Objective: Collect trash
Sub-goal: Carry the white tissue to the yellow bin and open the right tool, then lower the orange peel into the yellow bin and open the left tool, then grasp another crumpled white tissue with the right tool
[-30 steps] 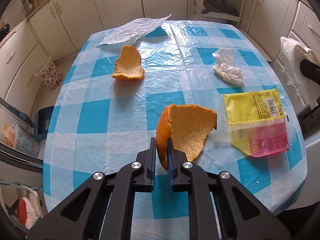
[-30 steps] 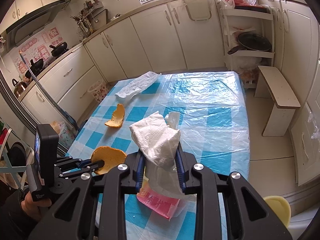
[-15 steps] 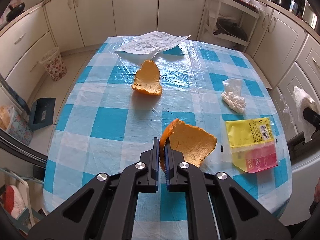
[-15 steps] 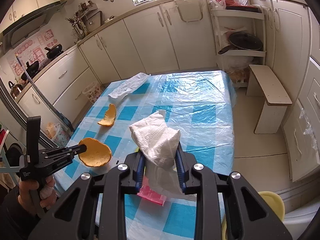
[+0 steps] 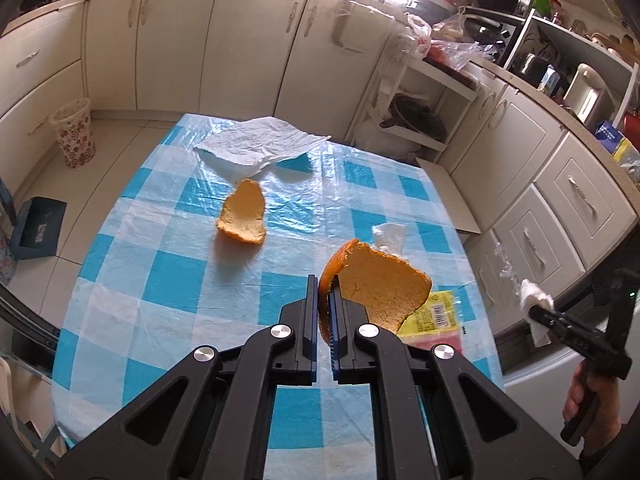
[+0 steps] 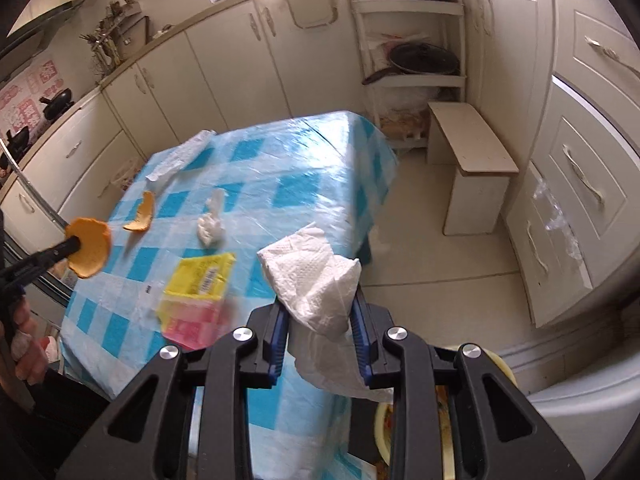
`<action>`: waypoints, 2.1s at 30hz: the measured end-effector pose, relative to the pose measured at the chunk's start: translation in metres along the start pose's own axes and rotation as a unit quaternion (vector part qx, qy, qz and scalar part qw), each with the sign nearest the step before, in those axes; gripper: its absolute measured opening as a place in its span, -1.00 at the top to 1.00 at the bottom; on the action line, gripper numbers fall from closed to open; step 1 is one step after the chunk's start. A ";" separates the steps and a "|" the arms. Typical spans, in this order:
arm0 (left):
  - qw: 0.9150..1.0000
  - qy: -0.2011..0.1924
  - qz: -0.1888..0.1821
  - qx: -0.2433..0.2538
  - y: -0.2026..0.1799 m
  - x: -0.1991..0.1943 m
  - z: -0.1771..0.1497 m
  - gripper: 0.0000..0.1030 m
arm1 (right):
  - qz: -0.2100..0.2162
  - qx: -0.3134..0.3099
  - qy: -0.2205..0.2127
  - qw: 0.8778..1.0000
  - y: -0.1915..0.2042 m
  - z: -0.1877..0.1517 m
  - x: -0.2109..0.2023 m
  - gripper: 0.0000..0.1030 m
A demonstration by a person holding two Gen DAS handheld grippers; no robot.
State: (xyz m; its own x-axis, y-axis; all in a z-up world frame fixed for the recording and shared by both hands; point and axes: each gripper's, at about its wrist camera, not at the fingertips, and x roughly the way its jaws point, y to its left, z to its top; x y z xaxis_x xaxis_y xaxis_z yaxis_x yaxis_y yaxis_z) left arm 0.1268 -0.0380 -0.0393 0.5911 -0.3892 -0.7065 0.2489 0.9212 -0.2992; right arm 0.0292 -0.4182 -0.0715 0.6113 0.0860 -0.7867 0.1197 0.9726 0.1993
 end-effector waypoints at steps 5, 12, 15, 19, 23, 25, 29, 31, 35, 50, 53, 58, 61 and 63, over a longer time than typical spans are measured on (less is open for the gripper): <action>0.999 -0.001 -0.022 0.027 -0.031 0.000 -0.006 0.91 | -0.046 0.034 0.055 0.997 -0.052 -0.035 0.011 0.43; 0.996 0.002 -0.035 0.076 -0.087 0.003 -0.019 0.91 | -0.085 0.050 0.152 0.983 -0.095 -0.080 0.035 0.13; 0.994 0.010 -0.044 0.104 -0.118 0.004 -0.030 0.91 | -0.105 0.062 0.147 0.982 -0.108 -0.083 0.027 -0.14; 0.987 0.033 -0.061 0.142 -0.165 0.010 -0.060 0.91 | -0.109 0.106 0.076 0.985 -0.119 -0.066 -0.009 -0.31; 0.977 0.074 -0.080 0.182 -0.221 0.029 -0.105 0.91 | -0.088 0.136 -0.011 0.987 -0.113 -0.044 -0.054 -0.41; 0.971 0.095 -0.089 0.202 -0.251 0.038 -0.129 0.91 | -0.071 0.149 -0.059 0.985 -0.109 -0.035 -0.079 -0.51; 0.963 0.128 -0.090 0.221 -0.299 0.063 -0.166 0.90 | -0.056 0.158 -0.152 0.974 -0.099 -0.021 -0.127 -0.66; 0.961 0.145 -0.085 0.221 -0.321 0.082 -0.177 0.90 | -0.059 0.157 -0.186 0.968 -0.095 -0.016 -0.145 -0.67; 0.952 0.195 -0.084 0.220 -0.353 0.122 -0.195 0.77 | -0.064 0.156 -0.216 0.962 -0.093 0.000 -0.163 -0.68; 0.969 0.133 -0.085 0.190 -0.296 0.077 -0.130 -0.47 | -0.061 0.153 -0.241 0.956 -0.076 0.021 -0.172 -0.75; 0.975 0.103 -0.063 0.187 -0.263 0.055 -0.109 -0.55 | -0.058 0.138 -0.234 0.961 -0.063 0.024 -0.165 -0.76; 0.982 0.072 -0.011 0.175 -0.203 0.040 -0.072 -0.61 | -0.060 0.109 -0.216 0.968 -0.042 0.030 -0.147 -0.76; 0.987 0.065 0.015 0.147 -0.163 0.041 -0.052 -0.61 | -0.062 0.091 -0.201 0.973 -0.029 0.033 -0.134 -0.76; 0.992 0.064 0.024 0.111 -0.129 0.040 -0.043 -0.61 | -0.062 0.082 -0.193 0.976 -0.020 0.031 -0.126 -0.76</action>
State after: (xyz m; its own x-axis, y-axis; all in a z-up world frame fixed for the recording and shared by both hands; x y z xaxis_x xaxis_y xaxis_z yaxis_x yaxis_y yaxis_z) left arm 0.0858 -0.1730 -0.0564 0.5083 -0.3293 -0.7957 0.3935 0.9107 -0.1255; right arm -0.0258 -0.4555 0.0421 0.8294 -0.1480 -0.5387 0.3154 0.9200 0.2328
